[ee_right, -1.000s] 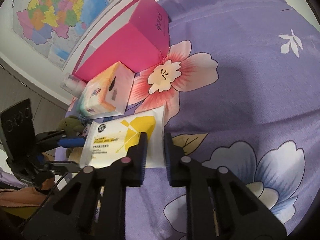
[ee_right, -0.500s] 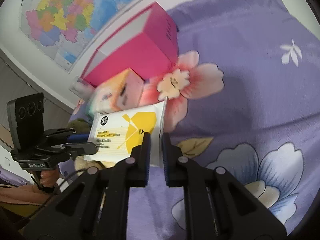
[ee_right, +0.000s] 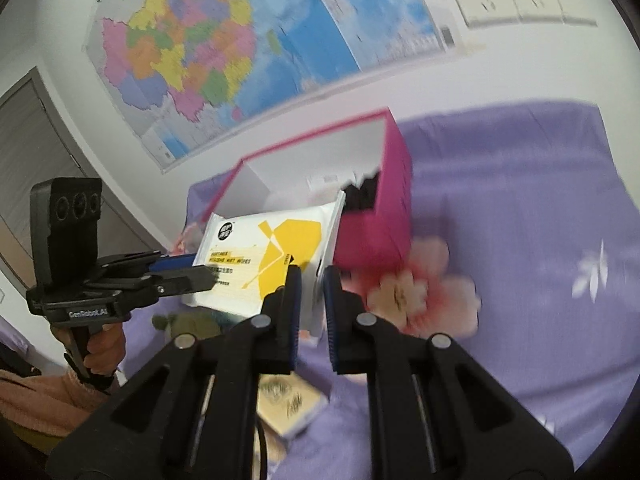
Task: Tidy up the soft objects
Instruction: 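Carry the wet-wipes pack into the pink box and open the right tool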
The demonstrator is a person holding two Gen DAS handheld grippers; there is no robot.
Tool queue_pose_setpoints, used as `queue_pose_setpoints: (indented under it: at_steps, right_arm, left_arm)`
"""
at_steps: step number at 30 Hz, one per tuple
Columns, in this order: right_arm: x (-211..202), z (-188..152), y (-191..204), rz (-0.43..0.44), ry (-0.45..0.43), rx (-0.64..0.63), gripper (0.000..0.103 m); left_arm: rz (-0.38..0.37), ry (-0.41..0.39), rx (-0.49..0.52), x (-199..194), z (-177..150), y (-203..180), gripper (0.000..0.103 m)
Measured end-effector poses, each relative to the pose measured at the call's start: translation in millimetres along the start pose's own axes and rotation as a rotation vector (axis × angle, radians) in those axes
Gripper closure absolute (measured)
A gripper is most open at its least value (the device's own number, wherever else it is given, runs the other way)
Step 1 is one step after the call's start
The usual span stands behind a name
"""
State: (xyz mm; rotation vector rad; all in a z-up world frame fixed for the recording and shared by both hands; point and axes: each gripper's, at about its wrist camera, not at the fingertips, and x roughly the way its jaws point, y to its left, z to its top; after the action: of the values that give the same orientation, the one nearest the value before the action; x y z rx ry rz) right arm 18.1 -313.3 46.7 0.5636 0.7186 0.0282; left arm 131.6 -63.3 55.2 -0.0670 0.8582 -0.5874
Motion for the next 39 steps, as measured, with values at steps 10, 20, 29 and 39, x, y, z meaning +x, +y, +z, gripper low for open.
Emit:
queue_pose_setpoints:
  at_steps: [10, 20, 29, 39]
  right_arm:
    - [36, 50, -6, 0.006, -0.023, -0.01, 0.089]
    - [75, 68, -16, -0.038, 0.021, -0.002, 0.089]
    - [91, 64, -26, -0.107, 0.047, 0.03, 0.085]
    - [44, 52, 4, -0.073, -0.024, -0.041, 0.08]
  left_arm:
    - [0.081, -0.008, -0.075, 22, 41, 34, 0.074]
    - [0.165, 0.042, -0.127, 55, 59, 54, 0.074]
    - [0.212, 0.076, -0.142, 73, 62, 61, 0.066]
    - [0.217, -0.078, -0.053, 17, 42, 42, 0.058]
